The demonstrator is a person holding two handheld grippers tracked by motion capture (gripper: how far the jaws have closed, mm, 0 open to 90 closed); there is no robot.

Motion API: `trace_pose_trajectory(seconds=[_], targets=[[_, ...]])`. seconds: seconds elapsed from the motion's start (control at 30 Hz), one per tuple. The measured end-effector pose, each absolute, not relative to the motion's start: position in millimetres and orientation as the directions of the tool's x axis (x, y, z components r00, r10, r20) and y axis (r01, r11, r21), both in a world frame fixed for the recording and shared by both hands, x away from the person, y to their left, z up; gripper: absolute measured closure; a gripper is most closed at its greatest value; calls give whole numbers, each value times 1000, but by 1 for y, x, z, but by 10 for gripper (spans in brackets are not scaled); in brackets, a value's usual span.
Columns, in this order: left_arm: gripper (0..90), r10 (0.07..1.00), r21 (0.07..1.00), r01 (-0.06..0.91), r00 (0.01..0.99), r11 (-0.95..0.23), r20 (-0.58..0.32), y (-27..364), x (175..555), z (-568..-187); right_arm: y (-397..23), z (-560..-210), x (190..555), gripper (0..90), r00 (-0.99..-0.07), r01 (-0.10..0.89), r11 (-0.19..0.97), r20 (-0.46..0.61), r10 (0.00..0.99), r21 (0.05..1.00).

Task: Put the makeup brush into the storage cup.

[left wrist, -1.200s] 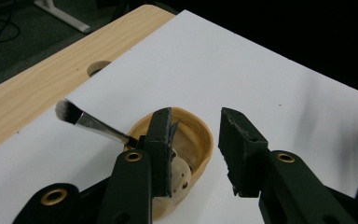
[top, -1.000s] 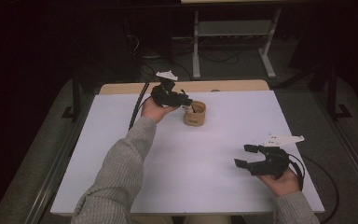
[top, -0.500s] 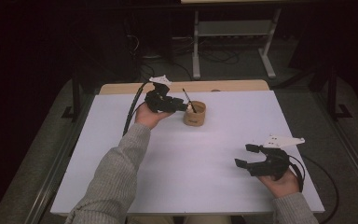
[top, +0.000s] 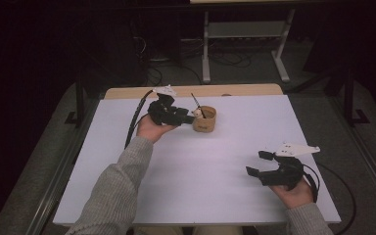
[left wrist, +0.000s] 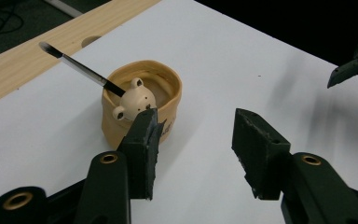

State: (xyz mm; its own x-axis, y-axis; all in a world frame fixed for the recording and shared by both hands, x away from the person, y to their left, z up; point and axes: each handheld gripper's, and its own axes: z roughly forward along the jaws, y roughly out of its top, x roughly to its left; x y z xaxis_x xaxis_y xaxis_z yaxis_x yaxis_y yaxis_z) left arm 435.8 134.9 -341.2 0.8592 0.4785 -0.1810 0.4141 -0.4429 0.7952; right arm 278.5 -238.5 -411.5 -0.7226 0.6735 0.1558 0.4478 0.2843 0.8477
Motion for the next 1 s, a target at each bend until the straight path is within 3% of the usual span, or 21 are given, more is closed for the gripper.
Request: trace_pose_trajectory(seconds=[1.0], targets=[[394,502,807,409,849,-426,-166,164,399,-344,-241,-410,278,200,-708,440,267,149,690,858]])
